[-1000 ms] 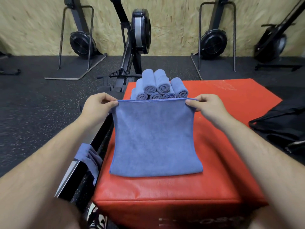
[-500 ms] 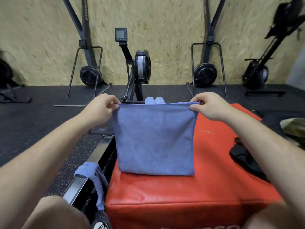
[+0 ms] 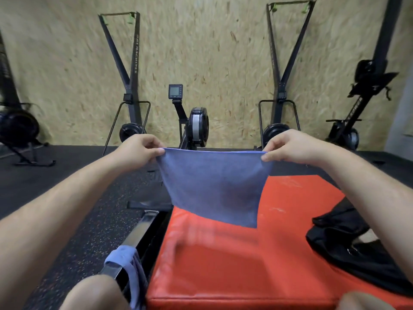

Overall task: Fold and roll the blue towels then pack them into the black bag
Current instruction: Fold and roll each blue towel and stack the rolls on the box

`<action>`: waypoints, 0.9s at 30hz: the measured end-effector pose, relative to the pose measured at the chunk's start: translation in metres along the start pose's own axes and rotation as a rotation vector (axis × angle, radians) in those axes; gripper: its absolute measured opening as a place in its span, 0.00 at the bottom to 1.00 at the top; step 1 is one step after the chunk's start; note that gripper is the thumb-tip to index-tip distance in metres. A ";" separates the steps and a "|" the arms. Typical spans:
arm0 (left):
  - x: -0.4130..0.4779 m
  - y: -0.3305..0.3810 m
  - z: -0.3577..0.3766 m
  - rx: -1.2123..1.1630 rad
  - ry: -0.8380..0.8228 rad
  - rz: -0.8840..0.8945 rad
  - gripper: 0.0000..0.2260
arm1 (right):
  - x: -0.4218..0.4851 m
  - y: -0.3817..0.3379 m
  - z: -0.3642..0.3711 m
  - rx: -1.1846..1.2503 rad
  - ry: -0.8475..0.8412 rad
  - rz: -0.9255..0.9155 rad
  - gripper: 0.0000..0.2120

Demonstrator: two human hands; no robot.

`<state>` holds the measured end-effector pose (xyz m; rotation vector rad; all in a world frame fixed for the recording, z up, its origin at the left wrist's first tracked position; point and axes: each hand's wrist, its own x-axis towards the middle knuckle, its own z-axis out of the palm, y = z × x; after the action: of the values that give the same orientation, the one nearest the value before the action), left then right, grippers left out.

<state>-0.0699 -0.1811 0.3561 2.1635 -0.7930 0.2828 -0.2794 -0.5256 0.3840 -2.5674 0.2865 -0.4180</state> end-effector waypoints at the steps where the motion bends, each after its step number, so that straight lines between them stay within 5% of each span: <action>1: -0.005 0.003 -0.005 -0.020 -0.011 -0.005 0.04 | -0.005 0.000 -0.004 0.013 -0.019 -0.014 0.06; 14: 0.003 0.001 0.040 -0.151 -0.137 -0.197 0.04 | 0.019 0.029 0.031 0.082 -0.055 0.092 0.03; 23: 0.026 -0.023 0.078 -0.128 -0.010 -0.134 0.03 | 0.048 0.053 0.074 0.179 0.278 0.048 0.03; 27: 0.004 -0.045 0.098 -0.006 -0.056 -0.079 0.03 | 0.033 0.082 0.106 0.066 0.284 0.020 0.02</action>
<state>-0.0443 -0.2344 0.2656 2.1993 -0.7369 0.1804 -0.2216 -0.5554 0.2616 -2.4360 0.3920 -0.7738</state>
